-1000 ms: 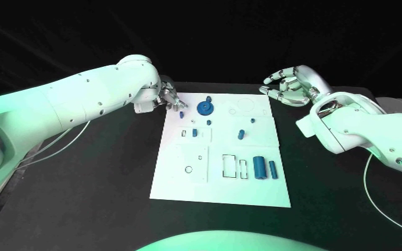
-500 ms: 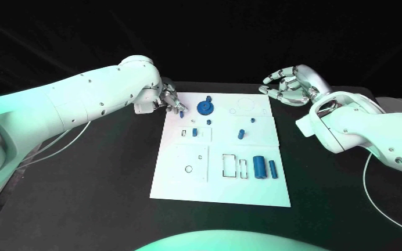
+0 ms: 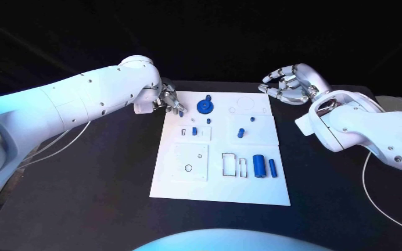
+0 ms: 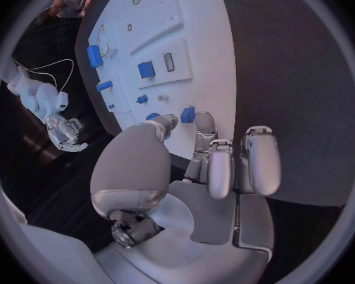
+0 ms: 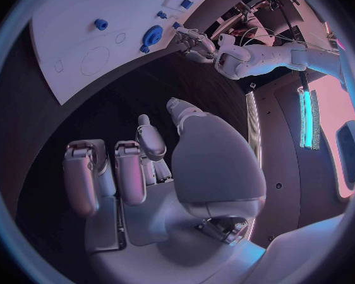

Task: Assemble the parts on the task board

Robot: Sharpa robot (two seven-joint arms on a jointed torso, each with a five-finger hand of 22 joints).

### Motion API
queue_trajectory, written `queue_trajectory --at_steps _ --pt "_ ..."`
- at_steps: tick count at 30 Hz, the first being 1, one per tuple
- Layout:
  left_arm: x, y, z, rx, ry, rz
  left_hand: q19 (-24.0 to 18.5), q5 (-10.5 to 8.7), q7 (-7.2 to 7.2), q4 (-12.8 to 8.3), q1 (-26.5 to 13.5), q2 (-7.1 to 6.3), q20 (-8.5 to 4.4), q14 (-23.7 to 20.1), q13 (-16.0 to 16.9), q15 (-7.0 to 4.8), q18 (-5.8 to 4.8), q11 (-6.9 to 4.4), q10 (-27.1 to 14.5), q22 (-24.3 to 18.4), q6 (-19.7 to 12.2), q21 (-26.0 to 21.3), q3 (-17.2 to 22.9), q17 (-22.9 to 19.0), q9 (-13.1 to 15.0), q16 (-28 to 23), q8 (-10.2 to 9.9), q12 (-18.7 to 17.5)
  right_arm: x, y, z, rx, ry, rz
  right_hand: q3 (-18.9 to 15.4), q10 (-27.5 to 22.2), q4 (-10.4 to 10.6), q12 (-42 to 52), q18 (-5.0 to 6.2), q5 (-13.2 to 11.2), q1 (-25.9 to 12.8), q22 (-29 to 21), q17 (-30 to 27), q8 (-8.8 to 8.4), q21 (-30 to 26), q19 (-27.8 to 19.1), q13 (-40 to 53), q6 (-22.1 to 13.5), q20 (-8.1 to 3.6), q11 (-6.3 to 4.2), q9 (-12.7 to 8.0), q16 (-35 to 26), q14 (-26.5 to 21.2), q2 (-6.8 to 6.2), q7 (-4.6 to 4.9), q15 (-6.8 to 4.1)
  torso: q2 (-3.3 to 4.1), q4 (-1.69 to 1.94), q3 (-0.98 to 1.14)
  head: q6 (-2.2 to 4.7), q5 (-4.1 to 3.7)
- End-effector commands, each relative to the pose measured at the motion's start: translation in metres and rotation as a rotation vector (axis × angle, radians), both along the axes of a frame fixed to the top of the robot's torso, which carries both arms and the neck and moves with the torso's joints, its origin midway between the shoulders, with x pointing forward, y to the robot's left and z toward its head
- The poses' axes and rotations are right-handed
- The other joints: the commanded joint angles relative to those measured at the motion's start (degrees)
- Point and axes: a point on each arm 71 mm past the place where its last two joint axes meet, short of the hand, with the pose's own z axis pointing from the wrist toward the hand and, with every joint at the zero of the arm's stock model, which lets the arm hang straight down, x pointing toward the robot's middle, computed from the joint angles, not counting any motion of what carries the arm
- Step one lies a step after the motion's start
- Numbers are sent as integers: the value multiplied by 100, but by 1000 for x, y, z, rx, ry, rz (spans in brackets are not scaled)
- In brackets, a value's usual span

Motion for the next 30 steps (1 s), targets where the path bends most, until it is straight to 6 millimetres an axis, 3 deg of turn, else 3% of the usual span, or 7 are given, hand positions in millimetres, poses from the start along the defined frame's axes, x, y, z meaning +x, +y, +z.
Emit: queue_trajectory --at_steps 1,14,30 --pt "0 -2 0 -8 7 -7 21 -7 10 -9 62 20 -9 561 -8 -16 -21 1 26 1 51 21 12 1391 -9 35 -11 18 -1 2 0 -4 2 16 -18 -4 -17 9 13 29 -36 1276 695 27 -19 410 4 -26 -55 -26 4 -16 411 3 -6 -28 -9 -1 5 -10 -1" --pt "0 -4 0 -40 -4 11 18 -4 -13 -49 447 191 -27 561 -44 -36 -23 -22 25 17 78 28 104 1391 -38 35 -21 29 0 2 -1 -5 4 18 -14 1 -18 14 14 53 -33 1275 693 32 -21 409 6 -26 -56 -27 4 -17 411 12 -7 -30 -8 -1 7 -20 5" --pt "1 -4 -1 -50 17 13 20 0 -40 -317 1171 370 -49 568 -126 -61 -28 -51 19 55 43 43 505 1413 -52 49 -11 12 -1 2 -1 -5 6 20 -3 19 -23 36 12 119 -21 1280 693 45 -15 414 18 -26 -59 -31 4 -19 412 19 -9 -33 -9 -6 5 -46 -3"
